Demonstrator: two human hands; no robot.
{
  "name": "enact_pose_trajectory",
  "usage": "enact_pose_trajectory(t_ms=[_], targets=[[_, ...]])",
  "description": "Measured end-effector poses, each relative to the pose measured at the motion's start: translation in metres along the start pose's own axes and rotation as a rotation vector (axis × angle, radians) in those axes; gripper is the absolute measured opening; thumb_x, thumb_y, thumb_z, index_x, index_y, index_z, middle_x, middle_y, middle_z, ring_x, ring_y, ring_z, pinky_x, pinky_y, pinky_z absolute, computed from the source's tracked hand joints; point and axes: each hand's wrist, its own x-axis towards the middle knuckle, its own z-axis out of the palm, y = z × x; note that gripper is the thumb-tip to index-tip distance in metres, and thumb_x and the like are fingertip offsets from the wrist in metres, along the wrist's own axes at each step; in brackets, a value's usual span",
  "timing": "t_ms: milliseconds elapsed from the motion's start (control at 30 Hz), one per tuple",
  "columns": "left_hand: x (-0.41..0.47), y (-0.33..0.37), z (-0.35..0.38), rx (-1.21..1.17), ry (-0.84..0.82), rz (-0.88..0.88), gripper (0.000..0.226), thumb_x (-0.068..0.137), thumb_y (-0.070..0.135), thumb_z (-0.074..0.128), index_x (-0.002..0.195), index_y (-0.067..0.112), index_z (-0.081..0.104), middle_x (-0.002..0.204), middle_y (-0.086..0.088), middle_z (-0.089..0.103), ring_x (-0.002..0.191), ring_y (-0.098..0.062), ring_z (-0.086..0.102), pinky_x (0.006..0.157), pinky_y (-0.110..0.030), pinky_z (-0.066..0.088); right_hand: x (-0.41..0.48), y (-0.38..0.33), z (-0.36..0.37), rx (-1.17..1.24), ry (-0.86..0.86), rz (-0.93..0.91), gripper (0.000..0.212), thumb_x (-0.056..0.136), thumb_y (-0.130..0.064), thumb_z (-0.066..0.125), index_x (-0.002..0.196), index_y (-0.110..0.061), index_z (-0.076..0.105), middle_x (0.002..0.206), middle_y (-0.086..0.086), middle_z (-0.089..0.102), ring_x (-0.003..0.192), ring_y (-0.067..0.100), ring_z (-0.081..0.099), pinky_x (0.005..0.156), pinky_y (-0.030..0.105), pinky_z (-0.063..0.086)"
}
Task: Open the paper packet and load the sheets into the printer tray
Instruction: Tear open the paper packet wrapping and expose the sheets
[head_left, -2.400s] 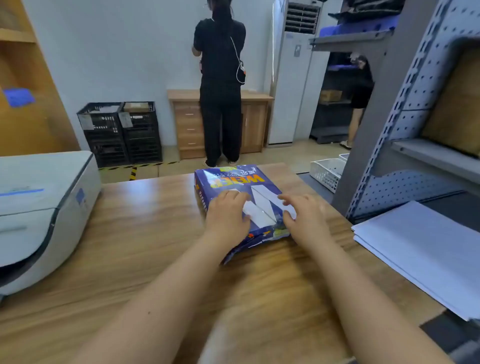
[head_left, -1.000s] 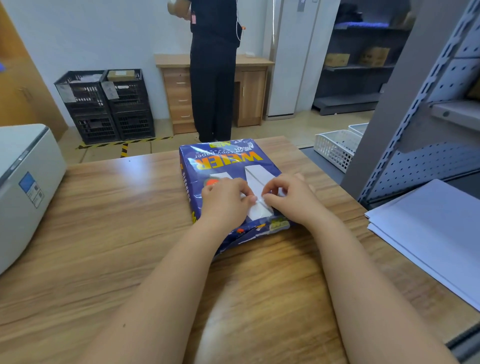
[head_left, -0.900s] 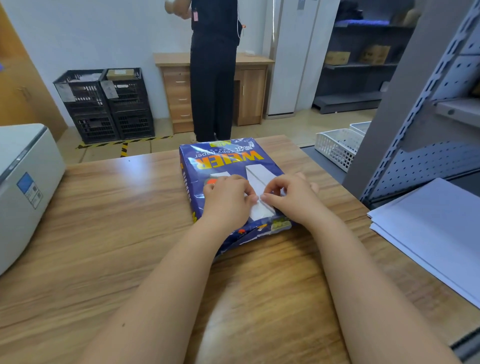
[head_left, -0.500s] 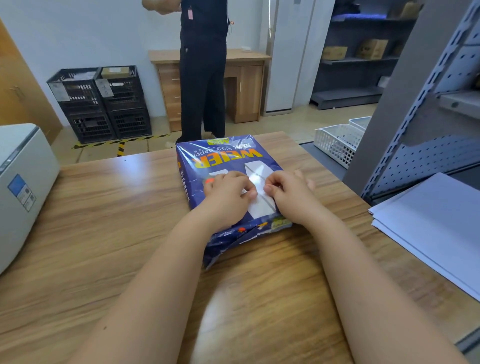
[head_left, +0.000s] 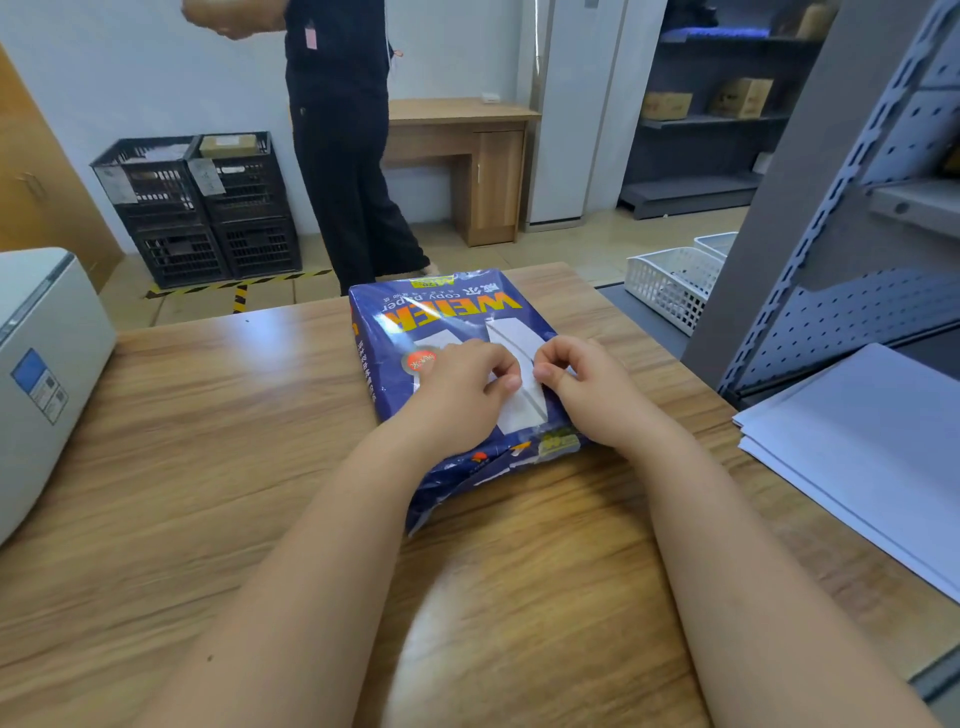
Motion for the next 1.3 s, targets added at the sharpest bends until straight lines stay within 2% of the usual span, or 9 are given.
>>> enact_pose_trajectory(t_ms=[300,467,667,833,900,1000,1133,1200,1300], targets=[[-0.004,-0.001,-0.002,-0.133,-0.054,-0.001,0.015,0.099,0.017,0.043,0.097,0.013,0.058,0.084,0.008,0.057,0.090,-0.020,0.053,0.093,-0.043,0.041,-0.001,-0.002,0.000,0.074,0.014,-0.018,0.022,0.085,-0.030,0.050,0.068,-0.044,0.055,0.071,-0.021,0.058,0.090,0.015,0.052,0.099,0.057,0.035],[-0.004,0.000,-0.002,-0.193,-0.037,-0.010,0.016,0.099,0.016,0.044,0.095,0.012,0.059,0.081,0.010,0.063,0.089,-0.014,0.055,0.087,-0.033,0.044,-0.001,-0.001,0.000,0.079,0.035,-0.030,0.024,0.090,-0.020,0.054,0.070,-0.034,0.055,0.070,-0.018,0.057,0.084,0.013,0.052,0.099,0.057,0.036],[-0.002,-0.003,0.000,-0.322,-0.029,-0.046,0.013,0.097,0.017,0.050,0.093,0.014,0.061,0.081,0.005,0.069,0.081,-0.008,0.059,0.082,-0.025,0.045,-0.001,-0.002,-0.001,0.124,0.025,-0.050,0.020,0.085,-0.023,0.054,0.068,-0.032,0.055,0.062,-0.031,0.057,0.070,0.006,0.051,0.096,0.056,0.039],[-0.001,-0.008,-0.010,-0.451,-0.110,-0.077,0.005,0.089,0.020,0.065,0.091,0.016,0.068,0.079,0.003,0.074,0.081,-0.006,0.066,0.085,-0.024,0.047,-0.002,-0.002,-0.003,0.136,0.020,-0.042,0.022,0.087,-0.021,0.055,0.068,-0.032,0.056,0.063,-0.027,0.059,0.075,0.009,0.052,0.092,0.047,0.042],[-0.001,-0.010,-0.016,-0.499,-0.184,-0.122,0.017,0.079,0.023,0.075,0.095,0.022,0.069,0.080,0.006,0.074,0.082,-0.007,0.066,0.087,-0.027,0.047,-0.003,-0.002,-0.004,0.169,0.010,-0.031,0.026,0.090,-0.014,0.056,0.070,-0.030,0.056,0.065,-0.018,0.059,0.072,0.005,0.052,0.083,0.036,0.044],[-0.002,-0.007,-0.012,-0.489,-0.187,-0.122,0.038,0.069,0.019,0.084,0.103,0.022,0.066,0.076,0.006,0.071,0.063,-0.003,0.056,0.072,-0.023,0.048,-0.005,-0.005,-0.005,0.227,-0.007,-0.031,0.025,0.091,-0.006,0.055,0.073,-0.023,0.057,0.068,-0.012,0.055,0.063,-0.002,0.050,0.070,0.025,0.041],[0.001,-0.002,0.010,-0.314,0.031,-0.070,0.018,0.067,0.034,0.085,0.078,0.025,0.074,0.055,0.017,0.060,0.051,0.003,0.046,0.054,-0.015,0.036,-0.004,-0.004,-0.005,0.273,0.004,-0.062,0.022,0.089,-0.002,0.055,0.074,-0.018,0.057,0.067,-0.009,0.055,0.065,0.008,0.050,0.067,0.028,0.041],[0.002,-0.002,0.013,-0.303,0.063,-0.077,0.014,0.071,0.033,0.082,0.073,0.021,0.075,0.045,0.019,0.054,0.049,0.004,0.046,0.048,-0.011,0.030,-0.003,-0.003,-0.005,0.283,0.022,-0.062,0.024,0.087,-0.004,0.059,0.072,-0.022,0.059,0.066,-0.011,0.057,0.065,0.005,0.052,0.068,0.026,0.041],[0.000,-0.002,0.012,-0.330,0.064,-0.069,0.014,0.075,0.028,0.079,0.074,0.016,0.074,0.046,0.017,0.053,0.048,0.007,0.047,0.049,-0.008,0.032,-0.003,0.001,-0.007,0.262,0.053,-0.045,0.018,0.084,-0.012,0.067,0.073,-0.024,0.063,0.070,-0.013,0.060,0.064,-0.004,0.051,0.068,0.017,0.039]])
